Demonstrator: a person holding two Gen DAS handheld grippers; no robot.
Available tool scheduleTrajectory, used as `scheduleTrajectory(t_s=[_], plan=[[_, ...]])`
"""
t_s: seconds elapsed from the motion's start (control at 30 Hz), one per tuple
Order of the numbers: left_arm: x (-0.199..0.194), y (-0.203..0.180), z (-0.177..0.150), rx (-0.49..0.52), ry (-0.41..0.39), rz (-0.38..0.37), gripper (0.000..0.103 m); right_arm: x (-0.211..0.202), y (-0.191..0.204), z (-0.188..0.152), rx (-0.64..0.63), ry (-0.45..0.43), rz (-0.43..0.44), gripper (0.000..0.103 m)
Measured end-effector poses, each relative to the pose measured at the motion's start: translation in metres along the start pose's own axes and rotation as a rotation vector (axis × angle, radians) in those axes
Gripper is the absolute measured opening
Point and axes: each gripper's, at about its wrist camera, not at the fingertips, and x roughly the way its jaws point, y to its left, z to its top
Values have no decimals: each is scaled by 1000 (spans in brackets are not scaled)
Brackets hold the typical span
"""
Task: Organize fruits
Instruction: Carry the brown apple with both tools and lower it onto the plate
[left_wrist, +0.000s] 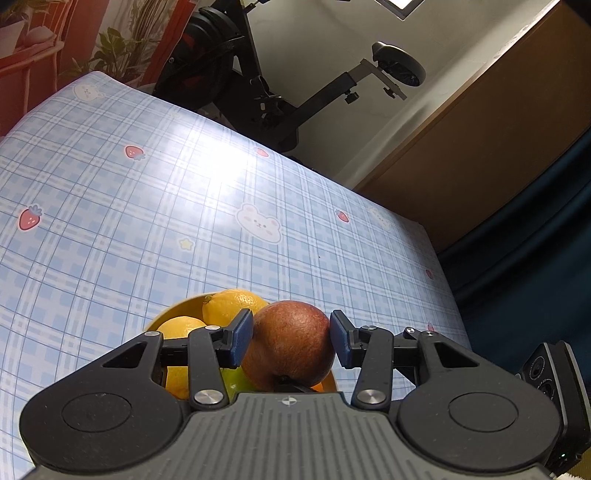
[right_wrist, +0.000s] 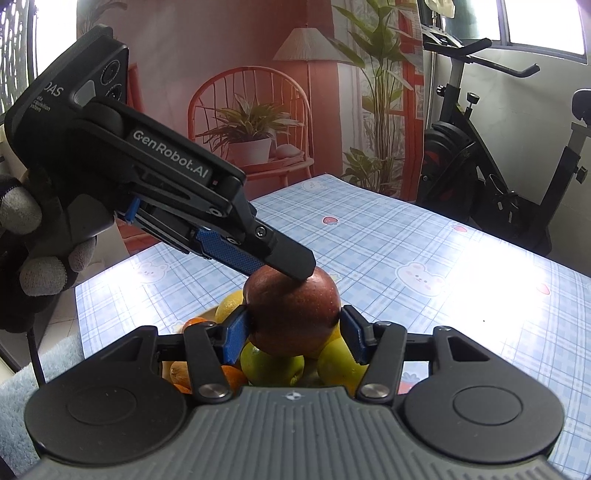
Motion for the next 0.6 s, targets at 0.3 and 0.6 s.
scheduleTrajectory(t_s=[0.3, 0.6], plan=[[-1, -6, -1, 6, 7, 4, 48, -4, -7, 1, 30, 10, 26, 56], [-2, -21, -15, 19, 40, -19, 47, -23, -4, -4, 31, 45, 34, 56]])
